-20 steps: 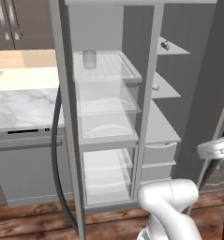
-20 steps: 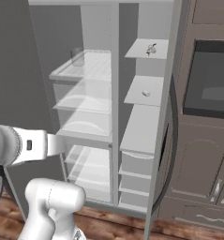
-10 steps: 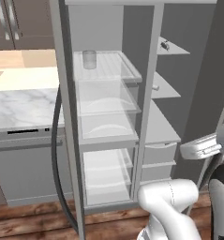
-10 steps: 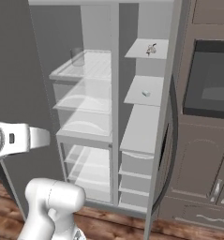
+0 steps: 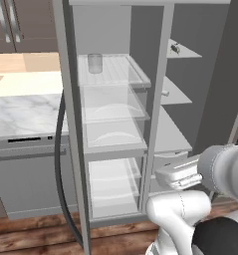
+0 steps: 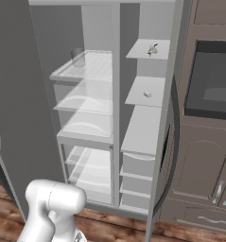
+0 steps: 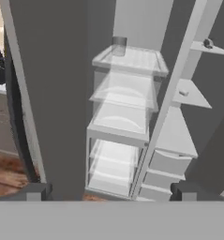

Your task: There's a fish in the fridge that needs to be moved to the freezer for freezing. Pick up the fish from the fridge, place it on any shelf in the freezer, and close the fridge and freezer doors when done.

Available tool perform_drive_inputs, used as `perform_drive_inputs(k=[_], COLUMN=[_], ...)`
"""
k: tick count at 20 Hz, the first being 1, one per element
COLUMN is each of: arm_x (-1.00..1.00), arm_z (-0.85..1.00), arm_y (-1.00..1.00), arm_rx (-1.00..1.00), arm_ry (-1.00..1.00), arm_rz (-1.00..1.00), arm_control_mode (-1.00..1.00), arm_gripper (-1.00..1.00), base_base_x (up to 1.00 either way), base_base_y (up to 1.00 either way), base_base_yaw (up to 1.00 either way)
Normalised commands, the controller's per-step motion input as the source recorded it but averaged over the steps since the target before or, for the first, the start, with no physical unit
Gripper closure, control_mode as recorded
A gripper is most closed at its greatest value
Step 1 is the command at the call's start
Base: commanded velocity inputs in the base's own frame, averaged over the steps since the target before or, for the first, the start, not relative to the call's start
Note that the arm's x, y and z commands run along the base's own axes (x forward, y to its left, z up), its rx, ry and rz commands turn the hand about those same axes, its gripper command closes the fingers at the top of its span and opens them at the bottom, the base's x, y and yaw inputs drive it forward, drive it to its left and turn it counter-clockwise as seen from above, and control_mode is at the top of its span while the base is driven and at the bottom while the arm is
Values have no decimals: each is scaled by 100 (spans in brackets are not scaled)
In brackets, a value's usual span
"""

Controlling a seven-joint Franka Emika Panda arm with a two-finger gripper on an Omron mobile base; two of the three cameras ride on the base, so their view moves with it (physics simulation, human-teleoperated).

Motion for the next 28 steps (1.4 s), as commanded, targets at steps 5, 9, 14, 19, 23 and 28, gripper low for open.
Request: perform_drive_inputs(k=[5,9,14,19,23,28], arm_x=[-1,8,46,53,72,88], arm_z=[-7,-20,-19,-46,-47,-41], arm_y=[100,100,96,54,34,30], arm_rx=[1,0,6,20,13,4], arm_ry=[-18,-25,-30,-22,-19,-6], arm_rz=[0,-3,0,-1,-5,-2], arm_control_mode=[-100,-100,-100,-100,-100,-100], arm_gripper=[-100,-100,-100,-100,-100,-100], base_base_x=[0,0,0,0,0,0], base_base_y=[0,0,0,0,0,0], base_base_yaw=[0,0,0,0,0,0])
